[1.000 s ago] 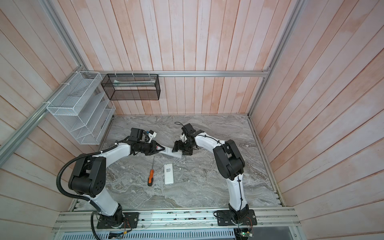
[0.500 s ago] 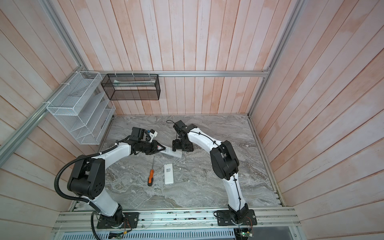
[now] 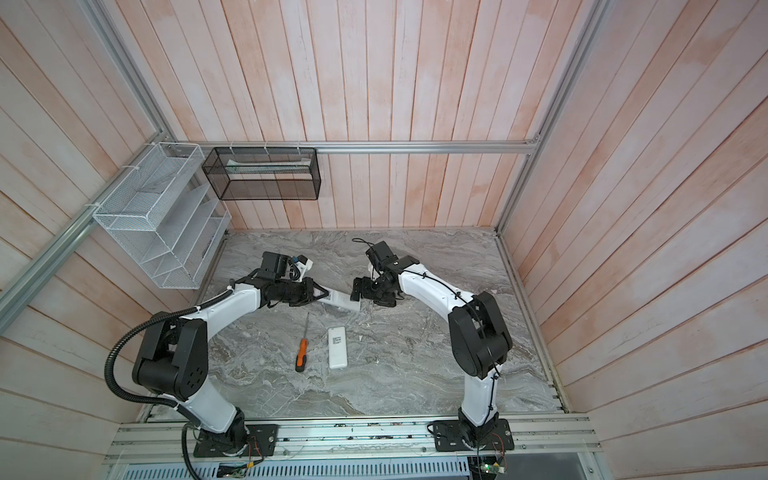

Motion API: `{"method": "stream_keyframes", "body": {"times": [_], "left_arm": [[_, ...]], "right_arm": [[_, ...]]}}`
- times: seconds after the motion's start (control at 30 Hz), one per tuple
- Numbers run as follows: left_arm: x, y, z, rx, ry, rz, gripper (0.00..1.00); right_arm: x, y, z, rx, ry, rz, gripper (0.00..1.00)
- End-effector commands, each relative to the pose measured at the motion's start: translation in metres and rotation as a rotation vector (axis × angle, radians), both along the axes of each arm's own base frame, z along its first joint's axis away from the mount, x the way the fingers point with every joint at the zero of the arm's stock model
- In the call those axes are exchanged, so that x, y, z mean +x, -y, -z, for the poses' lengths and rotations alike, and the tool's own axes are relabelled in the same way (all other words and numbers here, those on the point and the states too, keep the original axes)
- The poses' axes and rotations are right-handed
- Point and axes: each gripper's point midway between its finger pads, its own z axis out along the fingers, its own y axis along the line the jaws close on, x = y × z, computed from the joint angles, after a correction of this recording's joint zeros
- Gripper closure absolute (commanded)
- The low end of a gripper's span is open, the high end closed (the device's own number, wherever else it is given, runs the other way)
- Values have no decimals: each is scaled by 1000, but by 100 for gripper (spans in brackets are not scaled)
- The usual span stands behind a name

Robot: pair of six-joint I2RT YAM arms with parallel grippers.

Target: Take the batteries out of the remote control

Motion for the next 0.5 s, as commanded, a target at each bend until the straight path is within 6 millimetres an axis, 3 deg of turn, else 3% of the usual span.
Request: {"method": "stream_keyframes", "body": {"times": [0.0,0.47], "left_arm": [[-6,-21,36,134,-67,-44,100],[-6,-18,37,120,-75,-33,100]], "right_arm": [[12,-25,-1,205,-5,-27,7],[11,-32,35,209,-74,-64,5]]}}
